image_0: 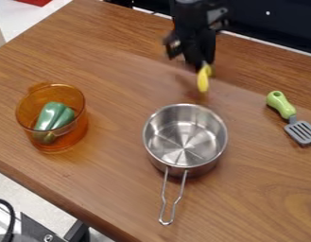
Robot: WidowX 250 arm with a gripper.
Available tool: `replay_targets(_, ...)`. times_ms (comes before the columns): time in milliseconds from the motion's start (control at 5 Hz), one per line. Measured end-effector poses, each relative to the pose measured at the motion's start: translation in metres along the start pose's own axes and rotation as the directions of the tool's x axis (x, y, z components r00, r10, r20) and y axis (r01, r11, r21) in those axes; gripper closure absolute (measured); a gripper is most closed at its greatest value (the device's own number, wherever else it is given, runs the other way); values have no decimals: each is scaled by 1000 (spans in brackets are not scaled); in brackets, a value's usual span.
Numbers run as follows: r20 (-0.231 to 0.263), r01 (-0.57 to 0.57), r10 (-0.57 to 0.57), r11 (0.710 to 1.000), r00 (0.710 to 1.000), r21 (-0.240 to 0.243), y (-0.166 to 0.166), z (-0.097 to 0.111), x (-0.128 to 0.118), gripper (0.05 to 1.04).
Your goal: Put spactula in the silver pot
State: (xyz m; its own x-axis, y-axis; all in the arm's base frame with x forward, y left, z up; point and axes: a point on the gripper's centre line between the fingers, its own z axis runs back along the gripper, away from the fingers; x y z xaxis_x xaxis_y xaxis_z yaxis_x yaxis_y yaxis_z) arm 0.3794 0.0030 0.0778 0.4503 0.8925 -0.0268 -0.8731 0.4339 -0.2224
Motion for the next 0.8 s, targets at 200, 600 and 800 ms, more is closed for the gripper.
replay_targets(200, -9, -2, 2, 1000, 1000, -30, 3, 12, 1, 880)
replay_targets(600, -11, 147, -149, 985, 989, -88, 25, 27, -19, 880)
replay_targets(800, 6, 217, -218, 969, 976, -122, 37, 36, -36, 880)
